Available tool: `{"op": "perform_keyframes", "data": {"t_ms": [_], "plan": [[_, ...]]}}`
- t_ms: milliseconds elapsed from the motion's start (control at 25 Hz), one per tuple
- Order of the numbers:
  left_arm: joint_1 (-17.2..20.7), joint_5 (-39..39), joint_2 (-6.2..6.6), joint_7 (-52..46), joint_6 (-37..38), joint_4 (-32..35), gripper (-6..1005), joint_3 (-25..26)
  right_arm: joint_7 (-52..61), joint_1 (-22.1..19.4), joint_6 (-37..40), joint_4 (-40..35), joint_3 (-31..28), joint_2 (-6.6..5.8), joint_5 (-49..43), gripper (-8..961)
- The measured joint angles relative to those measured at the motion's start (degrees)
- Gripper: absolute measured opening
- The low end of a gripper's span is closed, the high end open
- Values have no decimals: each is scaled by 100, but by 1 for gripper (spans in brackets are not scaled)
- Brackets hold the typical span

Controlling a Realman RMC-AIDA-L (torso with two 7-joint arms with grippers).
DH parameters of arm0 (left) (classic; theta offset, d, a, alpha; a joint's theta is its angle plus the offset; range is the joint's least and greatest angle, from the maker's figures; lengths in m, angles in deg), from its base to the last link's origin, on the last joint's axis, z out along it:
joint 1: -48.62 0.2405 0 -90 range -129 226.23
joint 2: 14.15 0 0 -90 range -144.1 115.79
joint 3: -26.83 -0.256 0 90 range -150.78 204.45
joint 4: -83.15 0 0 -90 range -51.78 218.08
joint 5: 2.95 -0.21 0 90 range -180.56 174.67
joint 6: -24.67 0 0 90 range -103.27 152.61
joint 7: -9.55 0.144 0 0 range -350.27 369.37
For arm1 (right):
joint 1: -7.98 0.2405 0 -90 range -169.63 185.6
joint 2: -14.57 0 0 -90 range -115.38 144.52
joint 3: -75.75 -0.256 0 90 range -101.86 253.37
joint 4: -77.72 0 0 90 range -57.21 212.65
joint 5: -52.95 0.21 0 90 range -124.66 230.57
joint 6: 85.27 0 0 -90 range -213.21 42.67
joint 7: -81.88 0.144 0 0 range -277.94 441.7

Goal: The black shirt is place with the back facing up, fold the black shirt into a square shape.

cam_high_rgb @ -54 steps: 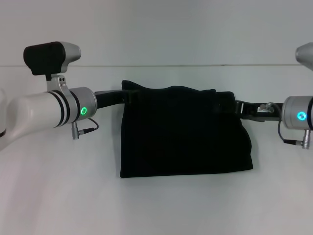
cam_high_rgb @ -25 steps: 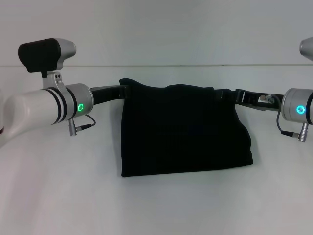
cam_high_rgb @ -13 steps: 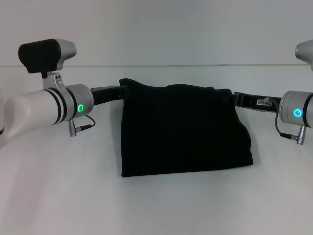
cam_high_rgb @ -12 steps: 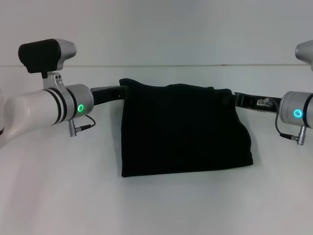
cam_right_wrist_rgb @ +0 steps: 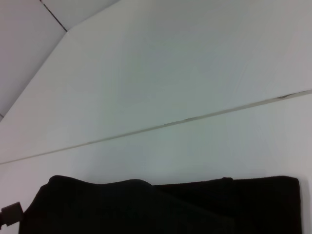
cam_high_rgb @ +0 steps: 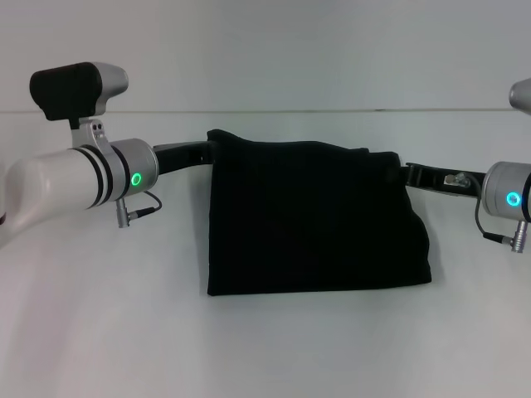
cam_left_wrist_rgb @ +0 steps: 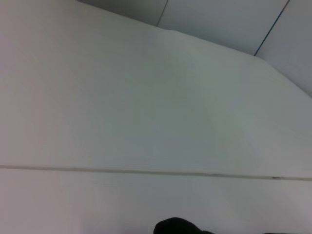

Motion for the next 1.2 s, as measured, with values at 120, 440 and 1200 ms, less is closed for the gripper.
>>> {"op": "perform_keyframes", "data": {"t_ms": [120,440,1200], "plan": [[-19,1,8,-1,8,8,1,0,-1,-4,16,-3,0,1,2,59],[-78,-28,22,0,28,-13,1,-70,16,-36,24,-28,1,39,9,60],[-257,-41,113,-11,-43,12,0,-67,-670,-585,483,-251,1,-103,1259,613]]}}
